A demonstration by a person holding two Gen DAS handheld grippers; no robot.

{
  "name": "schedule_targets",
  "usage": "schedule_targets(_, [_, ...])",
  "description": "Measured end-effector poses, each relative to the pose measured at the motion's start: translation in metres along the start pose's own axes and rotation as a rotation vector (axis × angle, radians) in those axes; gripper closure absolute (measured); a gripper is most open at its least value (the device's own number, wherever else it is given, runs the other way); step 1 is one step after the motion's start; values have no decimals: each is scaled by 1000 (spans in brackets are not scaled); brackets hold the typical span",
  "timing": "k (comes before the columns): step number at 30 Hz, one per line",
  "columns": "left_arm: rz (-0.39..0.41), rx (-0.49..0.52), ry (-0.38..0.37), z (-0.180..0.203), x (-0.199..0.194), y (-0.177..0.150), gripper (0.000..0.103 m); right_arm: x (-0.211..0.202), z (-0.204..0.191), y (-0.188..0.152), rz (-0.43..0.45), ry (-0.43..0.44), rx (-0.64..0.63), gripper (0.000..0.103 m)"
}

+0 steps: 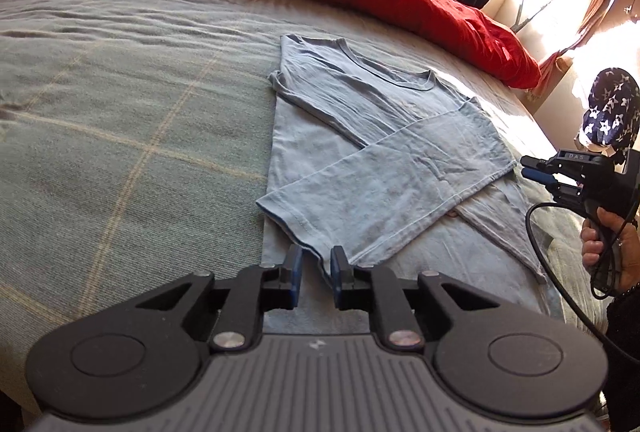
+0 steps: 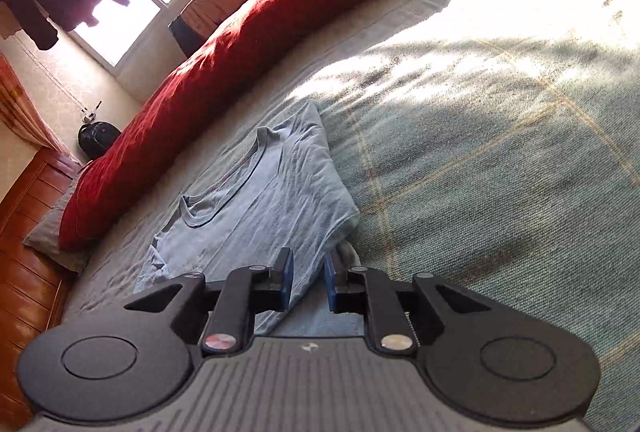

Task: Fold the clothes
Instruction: 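Pull the sleeve cuff along the shirt body toward the hem with the left gripper, then open the left gripper and lift both grippers above the shirt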

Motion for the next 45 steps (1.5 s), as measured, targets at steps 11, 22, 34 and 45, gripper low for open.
schedule_targets(11, [16, 225, -12, 49, 11, 44, 59, 10, -47, 27, -7, -83, -288, 83])
schedule_targets(22, [-43, 302, -79, 92, 89, 76, 54, 89, -54, 66, -90, -227, -421, 84])
schedule_targets(34, [-62, 293, -127, 89, 117, 88, 46, 93, -4, 119, -73, -208, -284, 80])
schedule_targets(45, [-72, 282, -148, 85, 118, 88, 44, 125, 11, 149, -81, -121, -221, 101])
Point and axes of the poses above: each gripper's, at about its wrist camera, not at the fingertips, and x roughly the way its jaws point, z to its right, y to its top, the point moved 6 cm from there along x, roughly the way its jaws point, and after that the axes turned 12 degrees about -z, right-handed, at the moved point
